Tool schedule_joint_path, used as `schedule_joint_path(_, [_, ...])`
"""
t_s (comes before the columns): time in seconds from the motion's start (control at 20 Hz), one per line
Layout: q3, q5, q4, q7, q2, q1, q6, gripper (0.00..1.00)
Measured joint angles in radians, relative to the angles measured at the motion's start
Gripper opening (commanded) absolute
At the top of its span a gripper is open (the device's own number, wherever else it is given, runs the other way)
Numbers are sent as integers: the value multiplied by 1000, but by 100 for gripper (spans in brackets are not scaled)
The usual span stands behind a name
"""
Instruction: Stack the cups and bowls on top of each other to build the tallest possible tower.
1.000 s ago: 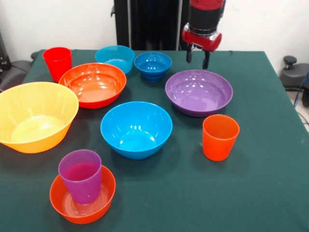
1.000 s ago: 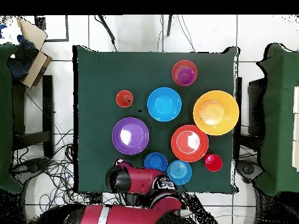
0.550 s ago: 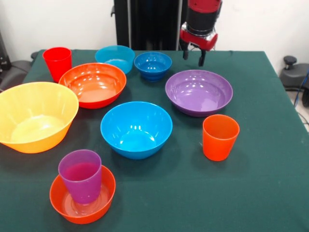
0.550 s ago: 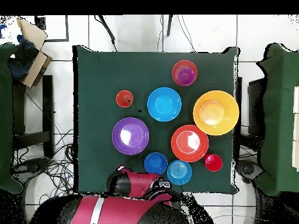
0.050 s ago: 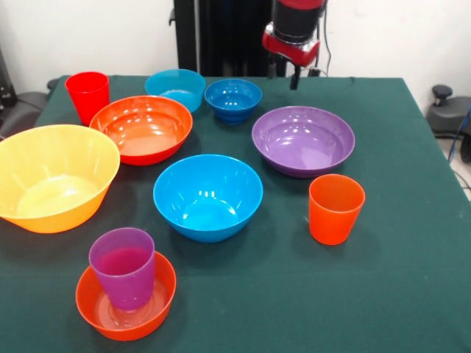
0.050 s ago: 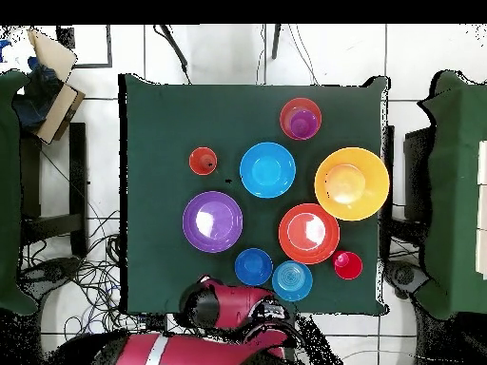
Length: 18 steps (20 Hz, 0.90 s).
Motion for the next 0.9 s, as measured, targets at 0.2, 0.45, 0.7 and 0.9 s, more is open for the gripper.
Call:
schedule_joint_path(0.2, [-20, -13, 0, 0, -10, 0, 11, 100])
schedule_joint_path(0.45, [-46, -34, 0, 0, -19, 6, 20, 100])
schedule_joint_path(0.7, [-99, -48, -12, 0, -35, 58, 23, 100])
schedule_joint_path(0.9, [-131, -56, -27, 0, -32, 89, 23, 100])
